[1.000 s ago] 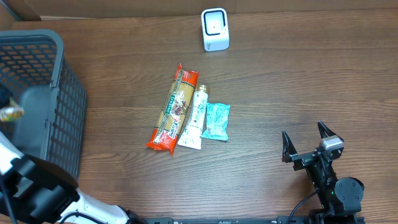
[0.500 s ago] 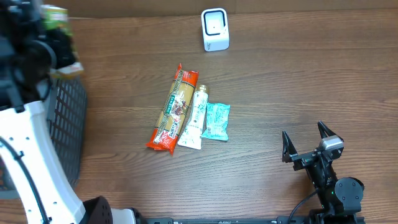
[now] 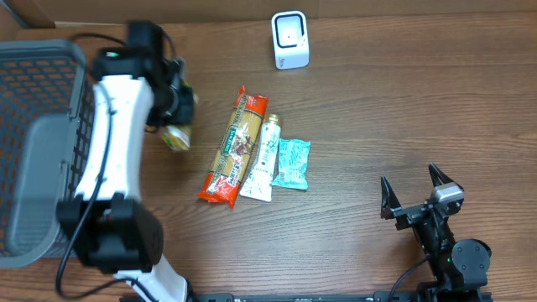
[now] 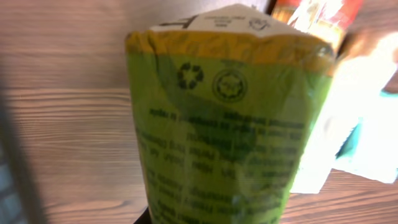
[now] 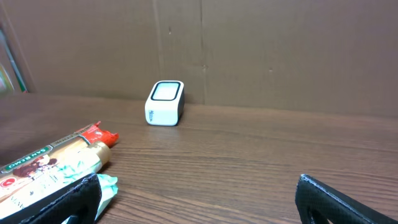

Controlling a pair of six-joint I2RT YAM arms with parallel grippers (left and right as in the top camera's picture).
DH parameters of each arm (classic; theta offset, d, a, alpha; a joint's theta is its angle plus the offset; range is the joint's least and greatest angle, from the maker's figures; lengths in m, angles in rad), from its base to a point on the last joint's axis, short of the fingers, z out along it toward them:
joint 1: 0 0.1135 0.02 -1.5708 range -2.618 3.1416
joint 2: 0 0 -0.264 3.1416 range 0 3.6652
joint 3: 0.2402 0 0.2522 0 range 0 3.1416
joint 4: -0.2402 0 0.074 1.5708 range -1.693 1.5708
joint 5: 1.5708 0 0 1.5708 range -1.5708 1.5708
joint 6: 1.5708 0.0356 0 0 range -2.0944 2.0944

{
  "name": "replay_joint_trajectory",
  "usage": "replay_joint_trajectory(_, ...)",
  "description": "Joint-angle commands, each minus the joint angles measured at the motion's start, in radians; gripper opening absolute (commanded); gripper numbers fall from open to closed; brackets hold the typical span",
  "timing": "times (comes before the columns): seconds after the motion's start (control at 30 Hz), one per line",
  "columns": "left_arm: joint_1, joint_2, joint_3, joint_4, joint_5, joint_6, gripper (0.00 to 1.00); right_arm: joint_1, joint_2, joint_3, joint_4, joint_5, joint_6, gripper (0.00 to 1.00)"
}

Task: Scan the item barcode
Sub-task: 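Carry the green packet beside the other items and release it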

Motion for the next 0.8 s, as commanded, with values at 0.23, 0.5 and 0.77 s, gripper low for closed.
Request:
replay_joint_trajectory(0.23, -0.042, 0.103, -0.285, 0.307, -0.030, 0.031, 0.06, 0.007, -0.008, -0.011, 0.005, -0.005, 0.003, 1.00)
replay_joint_trajectory(0.5, -0.067, 0.109, -0.437, 0.509, 0.090, 0.029, 0.07, 0.007, -0.009, -0.011, 0.005, -0.005, 0.003, 1.00)
replay_joint_trajectory(0.77, -0.154, 0.109, -0.439, 0.531, 0.312, -0.178, 0.09, 0.007, -0.008, -0.011, 0.005, -0.005, 0.003, 1.00)
